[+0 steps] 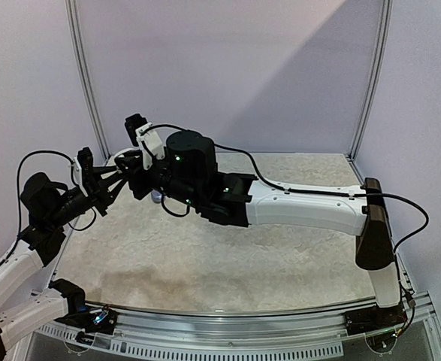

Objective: Insert the wireless bluetooth earbuds into the charging case

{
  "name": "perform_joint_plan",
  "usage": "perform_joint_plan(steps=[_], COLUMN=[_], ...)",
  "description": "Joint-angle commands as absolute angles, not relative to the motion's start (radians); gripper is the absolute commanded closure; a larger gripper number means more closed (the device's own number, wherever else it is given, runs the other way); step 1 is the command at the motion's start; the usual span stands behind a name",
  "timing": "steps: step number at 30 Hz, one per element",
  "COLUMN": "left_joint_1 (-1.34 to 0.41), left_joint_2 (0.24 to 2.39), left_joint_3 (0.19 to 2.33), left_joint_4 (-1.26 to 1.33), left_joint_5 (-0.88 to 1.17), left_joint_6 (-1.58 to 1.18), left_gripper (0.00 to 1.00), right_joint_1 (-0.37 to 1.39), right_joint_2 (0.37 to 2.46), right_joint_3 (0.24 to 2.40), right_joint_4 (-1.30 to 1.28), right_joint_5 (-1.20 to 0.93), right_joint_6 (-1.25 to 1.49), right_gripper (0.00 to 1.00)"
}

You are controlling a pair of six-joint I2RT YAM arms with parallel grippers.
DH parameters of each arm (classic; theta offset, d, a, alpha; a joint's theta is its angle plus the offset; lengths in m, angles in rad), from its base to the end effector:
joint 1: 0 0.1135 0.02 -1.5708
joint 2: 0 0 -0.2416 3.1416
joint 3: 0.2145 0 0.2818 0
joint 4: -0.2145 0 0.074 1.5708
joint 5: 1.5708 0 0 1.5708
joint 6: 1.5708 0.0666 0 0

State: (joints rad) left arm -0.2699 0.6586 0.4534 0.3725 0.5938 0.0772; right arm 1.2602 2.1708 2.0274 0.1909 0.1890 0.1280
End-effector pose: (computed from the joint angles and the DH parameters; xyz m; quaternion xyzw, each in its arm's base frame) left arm 0.2196 -0.0994 0.2855 0.3267 0.5695 -0.2582 0.7087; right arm 0.1882 0.5453 0.3395 -0.3108 0.6165 0.4108 0.5954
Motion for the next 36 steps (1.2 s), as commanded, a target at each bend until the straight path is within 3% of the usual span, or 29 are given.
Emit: perform_joint_plan(steps=[1,22,36], left_joint_1=[-0.267,-0.268,-0.268], left_joint_2=[0.647,0.669,0.67], left_joint_3=[0.467,0.472,0.47], left_joint_4=[0.39,0.36,0.34], left_joint_5=[0.597,0.606,0.581], left_joint_6=[0.07,-0.154,-0.142], left_gripper=[1.0,1.0,1.0], right_joint_1=[1.255,1.256,1.263], right_joint_2=[2.215,2.229,2.242], right_joint_3=[2.015,2.066,2.114], right_joint_4=[0.137,0.066,-0.013], right_joint_5=[0.199,0.257,0.259], right_joint_6=[0.131,0.109,0.066], right_gripper=[0.7,0.56,0.38])
